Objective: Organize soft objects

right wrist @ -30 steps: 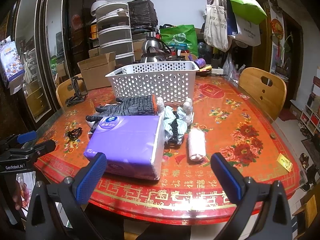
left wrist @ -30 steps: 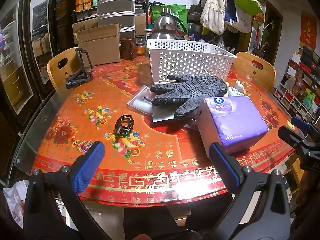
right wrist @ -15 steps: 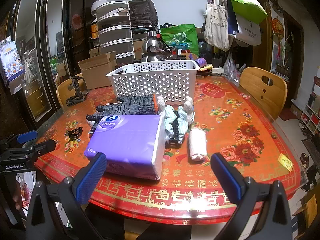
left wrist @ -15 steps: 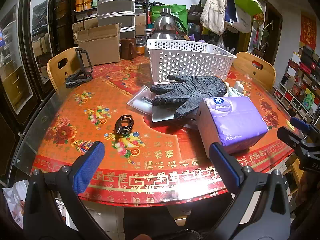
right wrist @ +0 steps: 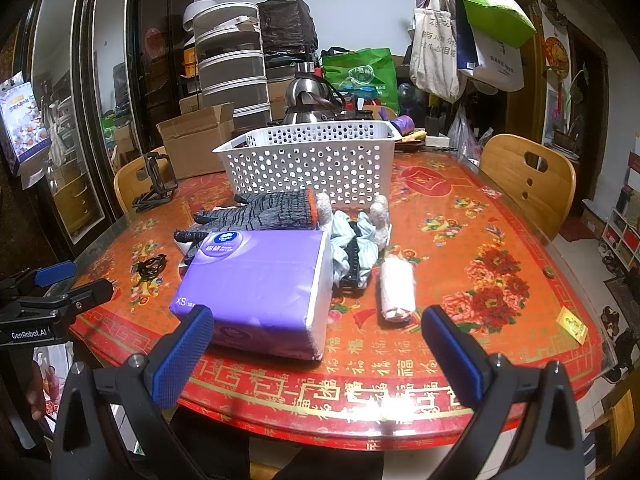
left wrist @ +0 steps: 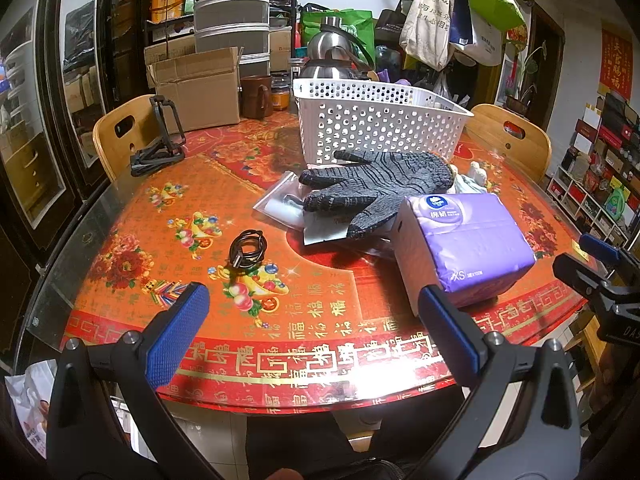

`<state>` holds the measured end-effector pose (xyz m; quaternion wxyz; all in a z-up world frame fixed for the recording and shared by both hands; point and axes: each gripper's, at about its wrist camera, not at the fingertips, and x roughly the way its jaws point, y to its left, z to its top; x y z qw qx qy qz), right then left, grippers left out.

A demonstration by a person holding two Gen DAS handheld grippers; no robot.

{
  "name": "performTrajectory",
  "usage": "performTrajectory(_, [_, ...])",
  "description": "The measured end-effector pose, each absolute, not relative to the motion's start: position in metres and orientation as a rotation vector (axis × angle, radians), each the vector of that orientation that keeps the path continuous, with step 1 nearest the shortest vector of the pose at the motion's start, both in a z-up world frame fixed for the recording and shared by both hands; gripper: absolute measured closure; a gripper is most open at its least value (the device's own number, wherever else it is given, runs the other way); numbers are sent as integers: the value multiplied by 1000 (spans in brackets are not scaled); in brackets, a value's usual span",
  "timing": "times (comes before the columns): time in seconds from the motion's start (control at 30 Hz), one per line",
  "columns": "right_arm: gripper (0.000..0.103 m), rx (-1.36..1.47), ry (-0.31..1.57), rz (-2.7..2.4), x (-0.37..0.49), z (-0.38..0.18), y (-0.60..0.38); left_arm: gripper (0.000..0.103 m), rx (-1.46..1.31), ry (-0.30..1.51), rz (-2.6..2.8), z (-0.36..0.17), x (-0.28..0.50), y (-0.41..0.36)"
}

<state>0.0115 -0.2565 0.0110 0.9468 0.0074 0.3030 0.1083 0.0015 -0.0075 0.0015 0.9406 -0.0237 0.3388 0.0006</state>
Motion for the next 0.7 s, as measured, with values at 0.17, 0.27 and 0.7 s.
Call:
performTrajectory(0.17, [0, 14, 620, 223, 12, 11, -256, 0, -52, 692, -2, 2, 2, -9])
performTrajectory(0.27, [0, 14, 621, 224, 12, 10, -255, 0, -51, 692, -2, 2, 2, -9])
performTrajectory(0.7, [0, 14, 620, 224, 12, 10, -255, 0, -51, 693, -5, 1, 2, -10])
